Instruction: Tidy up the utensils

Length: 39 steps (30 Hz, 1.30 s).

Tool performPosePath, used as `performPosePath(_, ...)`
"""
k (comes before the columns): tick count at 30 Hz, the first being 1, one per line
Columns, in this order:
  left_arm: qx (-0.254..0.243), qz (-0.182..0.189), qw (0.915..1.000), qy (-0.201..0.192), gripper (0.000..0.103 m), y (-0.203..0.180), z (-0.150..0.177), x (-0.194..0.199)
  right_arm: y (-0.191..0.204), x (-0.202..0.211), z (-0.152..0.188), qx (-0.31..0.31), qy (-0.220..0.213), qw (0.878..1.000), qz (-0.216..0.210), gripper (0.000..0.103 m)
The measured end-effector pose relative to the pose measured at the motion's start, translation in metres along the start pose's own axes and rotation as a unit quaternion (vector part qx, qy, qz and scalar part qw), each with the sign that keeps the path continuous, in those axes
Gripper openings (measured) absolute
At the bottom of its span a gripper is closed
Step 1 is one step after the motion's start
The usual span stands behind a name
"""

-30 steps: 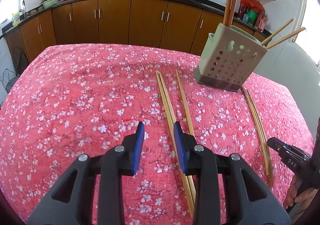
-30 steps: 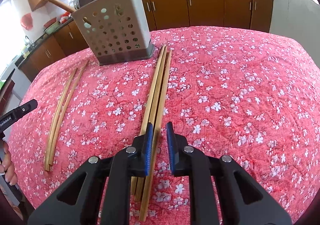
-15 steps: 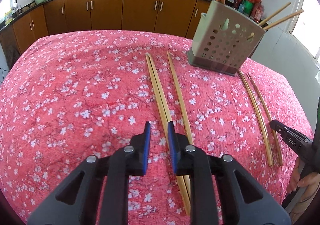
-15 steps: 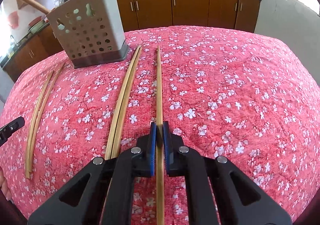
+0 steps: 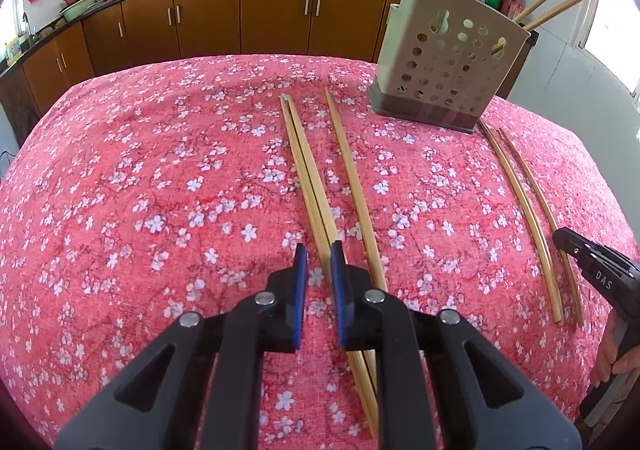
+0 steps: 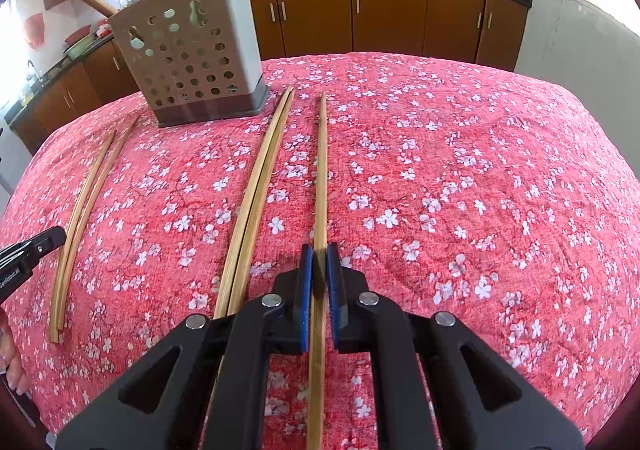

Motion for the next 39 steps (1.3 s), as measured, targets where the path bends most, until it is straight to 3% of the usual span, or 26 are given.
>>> performPosePath(9,-0.015,-0.018,0.9997,0.002,0.01,0.003,0.0,-0.005,0.001,-0.001,-0.002,0.014,0.001,1.0,0.002,0.008)
performPosePath(15,0.016,-0.051,0.9985,-0.009,0.01,0.044,-0.032,-0.018,-0.02,-0.013,-0.015,-0.005,-0.007,1.0,0.022,0.008)
performPosePath(39,0.035,-0.037,0.9984,-0.023,0.011,0.064,-0.033,-0.011,-0.028,-0.016,-0.019,-0.02,-0.014,0.999,0.024,0.009)
Point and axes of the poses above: each gripper's, at about its wrist camera, not at the fingertips, and x roughly against the way its jaws point, y to its left, z to its underside, the point moved 9 cm from there along -x, roughly the way its jaws point, and after that the axes turned 9 degrees about x, right-handed, at the moved point
